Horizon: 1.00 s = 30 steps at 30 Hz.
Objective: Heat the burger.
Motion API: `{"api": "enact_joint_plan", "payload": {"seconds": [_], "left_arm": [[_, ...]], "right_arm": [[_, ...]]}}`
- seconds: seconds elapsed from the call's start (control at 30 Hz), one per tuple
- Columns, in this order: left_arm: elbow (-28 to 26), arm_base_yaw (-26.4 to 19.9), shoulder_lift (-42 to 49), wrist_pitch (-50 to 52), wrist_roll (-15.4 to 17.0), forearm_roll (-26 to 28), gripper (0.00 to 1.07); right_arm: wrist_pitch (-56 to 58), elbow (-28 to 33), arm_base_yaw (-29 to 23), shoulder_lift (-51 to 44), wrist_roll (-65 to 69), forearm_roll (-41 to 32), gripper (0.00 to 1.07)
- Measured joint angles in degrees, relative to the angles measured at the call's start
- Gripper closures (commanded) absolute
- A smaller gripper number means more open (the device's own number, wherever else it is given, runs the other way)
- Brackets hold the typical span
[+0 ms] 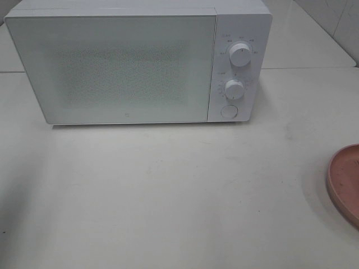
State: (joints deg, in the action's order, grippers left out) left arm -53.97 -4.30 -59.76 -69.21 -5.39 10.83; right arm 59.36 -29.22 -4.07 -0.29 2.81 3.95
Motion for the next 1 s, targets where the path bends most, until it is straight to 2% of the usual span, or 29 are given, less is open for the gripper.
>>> {"api": "enact_joint_plan", "payload": {"seconds": [0.07, 0.2, 0.27, 0.37, 0.43, 0.5, 0.53, 0.63, 0.7, 0.83, 1.0], "left_arm": [[0.4, 0.0, 6.3, -0.23, 2.41, -3.67, 0.06], [2.06, 0.0, 11.63, -0.34, 2.41, -4.13, 0.06], [5.27, 0.0, 17.42, -0.23, 0.8, -4.13, 0.06], [6.36, 0.0, 19.65, -0.06, 0.29, -4.07, 0.06], [12.32, 0.0, 28.07, 1.55, -2.41, -3.15, 0.06], [13.58, 0.0, 29.85, 1.89, -2.92, -2.92, 0.06], [16.84, 0.0, 33.46, 2.75, -3.84, -2.58, 0.06], [18.39, 0.0, 35.29, 2.92, -4.13, -2.41, 0.06], [22.52, 0.0, 41.94, 4.13, -4.3, -2.35, 0.06], [23.15, 0.74, 47.04, 4.35, -4.35, -2.35, 0.06], [24.01, 1.38, 57.93, 7.33, -4.35, -2.35, 0.06]], "right_arm": [[0.0, 0.0, 0.0, 0.0, 0.0, 0.0, 0.31], [0.0, 0.0, 0.0, 0.0, 0.0, 0.0, 0.31], [0.0, 0.0, 0.0, 0.0, 0.0, 0.0, 0.31], [0.0, 0.0, 0.0, 0.0, 0.0, 0.0, 0.31], [0.0, 0.0, 0.0, 0.0, 0.0, 0.0, 0.31], [0.0, 0.0, 0.0, 0.0, 0.0, 0.0, 0.31], [0.0, 0.0, 0.0, 0.0, 0.0, 0.0, 0.31], [0.0, 0.0, 0.0, 0.0, 0.0, 0.0, 0.31], [0.0, 0.0, 0.0, 0.0, 0.0, 0.0, 0.31], [0.0, 0.0, 0.0, 0.0, 0.0, 0.0, 0.31], [0.0, 0.0, 0.0, 0.0, 0.0, 0.0, 0.31]]}}
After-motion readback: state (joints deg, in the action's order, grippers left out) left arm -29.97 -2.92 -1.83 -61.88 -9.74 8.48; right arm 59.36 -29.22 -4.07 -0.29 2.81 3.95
